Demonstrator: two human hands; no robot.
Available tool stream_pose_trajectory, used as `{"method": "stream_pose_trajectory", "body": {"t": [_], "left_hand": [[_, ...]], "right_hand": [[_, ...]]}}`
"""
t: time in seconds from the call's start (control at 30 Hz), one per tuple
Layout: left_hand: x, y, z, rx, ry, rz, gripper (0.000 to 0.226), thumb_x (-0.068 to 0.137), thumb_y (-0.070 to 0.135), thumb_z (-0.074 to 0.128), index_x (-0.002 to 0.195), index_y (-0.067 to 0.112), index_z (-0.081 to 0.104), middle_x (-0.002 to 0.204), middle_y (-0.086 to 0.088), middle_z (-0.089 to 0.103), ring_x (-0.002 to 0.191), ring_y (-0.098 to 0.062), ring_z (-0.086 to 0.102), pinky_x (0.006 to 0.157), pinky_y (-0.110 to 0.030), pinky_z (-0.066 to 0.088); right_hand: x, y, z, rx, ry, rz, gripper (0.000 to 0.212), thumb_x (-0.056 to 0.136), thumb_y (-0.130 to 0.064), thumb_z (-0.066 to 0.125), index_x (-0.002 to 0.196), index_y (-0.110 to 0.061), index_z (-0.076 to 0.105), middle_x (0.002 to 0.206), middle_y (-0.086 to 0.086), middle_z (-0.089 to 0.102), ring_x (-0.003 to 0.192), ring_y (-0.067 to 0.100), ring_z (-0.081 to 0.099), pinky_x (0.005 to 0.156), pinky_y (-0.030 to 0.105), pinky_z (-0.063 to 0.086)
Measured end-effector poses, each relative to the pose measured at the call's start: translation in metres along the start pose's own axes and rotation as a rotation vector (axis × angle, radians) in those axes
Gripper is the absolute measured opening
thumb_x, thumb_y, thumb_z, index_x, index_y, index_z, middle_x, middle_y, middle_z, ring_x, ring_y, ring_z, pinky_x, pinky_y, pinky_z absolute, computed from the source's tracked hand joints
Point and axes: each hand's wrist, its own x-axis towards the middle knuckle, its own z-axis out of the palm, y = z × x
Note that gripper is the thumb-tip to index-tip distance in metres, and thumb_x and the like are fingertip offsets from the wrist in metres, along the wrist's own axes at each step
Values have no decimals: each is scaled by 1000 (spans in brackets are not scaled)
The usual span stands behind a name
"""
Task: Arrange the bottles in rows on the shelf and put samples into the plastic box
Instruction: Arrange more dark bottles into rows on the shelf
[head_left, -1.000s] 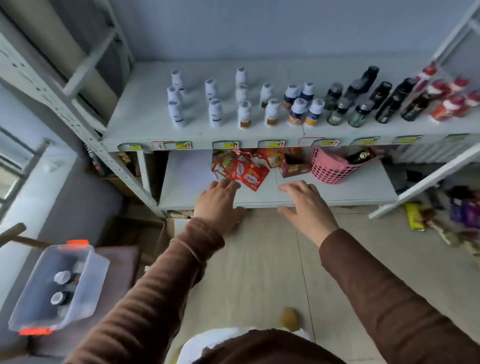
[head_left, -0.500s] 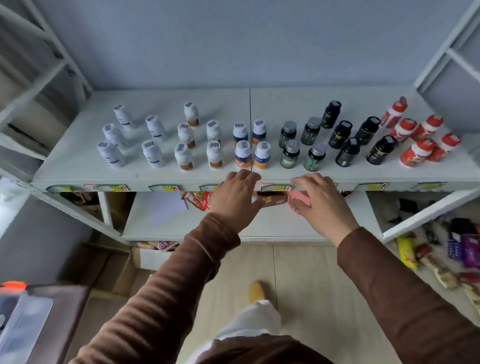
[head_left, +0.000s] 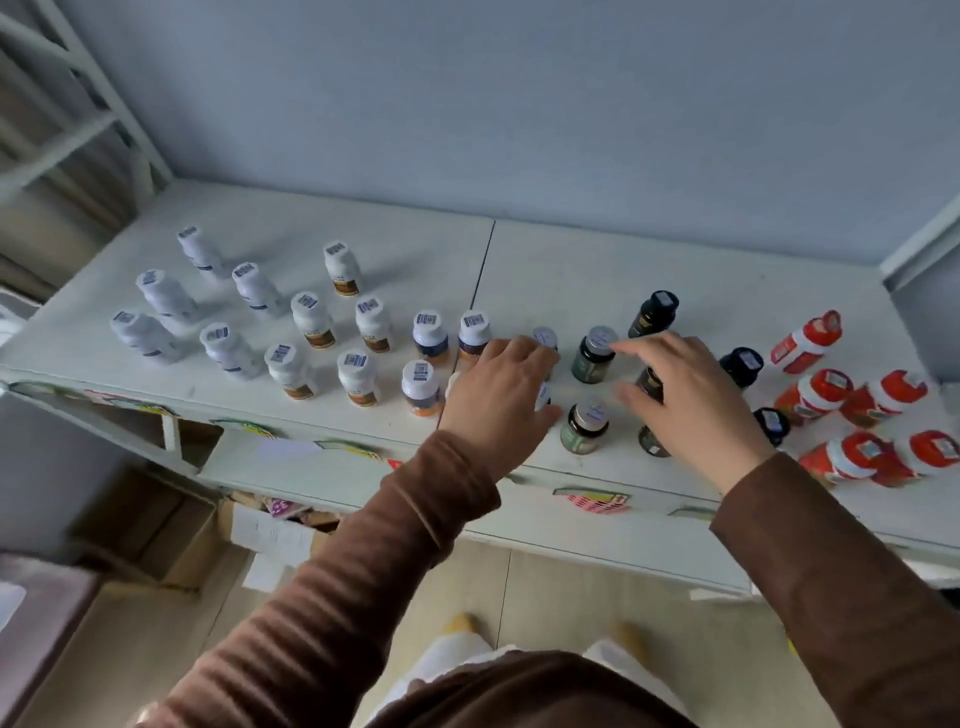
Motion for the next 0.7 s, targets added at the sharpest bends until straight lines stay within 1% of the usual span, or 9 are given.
{"method": "stream_pose_trajectory", "body": {"t": [0.1,0.2,0.27,0.33,0.4,0.47,0.53,0.6,0.7], "left_hand": [[10,24,16,-22,21,-73,51,81,37,64,128,23,54,127,3,54,114,-23,48,90,-36,45],[16,53,34,-1,66,-176,50,80,40,65,125,24,54,125,5,54,111,-22,49,87,-38,48],[16,74,47,20,110,-258,47,80,41,65,123,24,55,121,4,55,109,-22,50,86,-39,48],[12,97,59,19,136,-335,43,81,39,65,120,24,56,117,3,57,107,-22,51,86,-38,47],[8,117,72,-19,157,-383,39,81,37,66,117,25,57,112,4,59,104,-21,52,85,-37,47],[5,132,86,-66,147,-434,35,83,37,66,115,27,56,107,7,59,99,-17,54,83,-34,48],[2,142,102,-107,120,-497,34,84,38,66,115,28,55,105,8,60,96,-14,56,82,-34,49],[1,149,118,-159,95,-547,36,83,37,67,116,27,54,107,8,61,97,-13,58,83,-35,51],[3,158,137,-227,77,-578,48,82,41,68,123,26,49,118,7,59,105,-14,59,87,-36,50]], "right_hand": [[11,36,-7,19,-72,-65,36,92,-31,62,127,-23,58,121,-3,58,113,17,47,86,27,39],[18,71,-10,20,-179,-168,33,92,-32,62,124,-24,60,119,-3,58,112,17,48,85,29,41],[23,93,-10,11,-270,-244,34,91,-32,63,125,-25,59,121,-5,57,114,17,48,83,27,36],[26,112,-8,18,-372,-329,39,89,-30,66,127,-27,57,122,-7,54,116,16,47,86,26,37],[30,126,-3,21,-463,-415,43,86,-26,70,127,-27,57,121,-6,53,115,17,47,89,32,44],[32,134,4,-12,-527,-481,42,86,-21,68,126,-28,57,118,-4,52,112,20,47,86,39,48],[33,138,10,-79,-554,-545,40,88,-19,65,125,-28,56,115,-3,51,109,21,46,78,38,47],[34,143,12,-95,-553,-585,38,87,-17,65,122,-28,56,112,-2,51,107,21,46,74,32,40],[41,152,2,74,-524,-521,35,83,-20,69,115,-29,60,107,-3,55,100,20,52,76,31,39]]}}
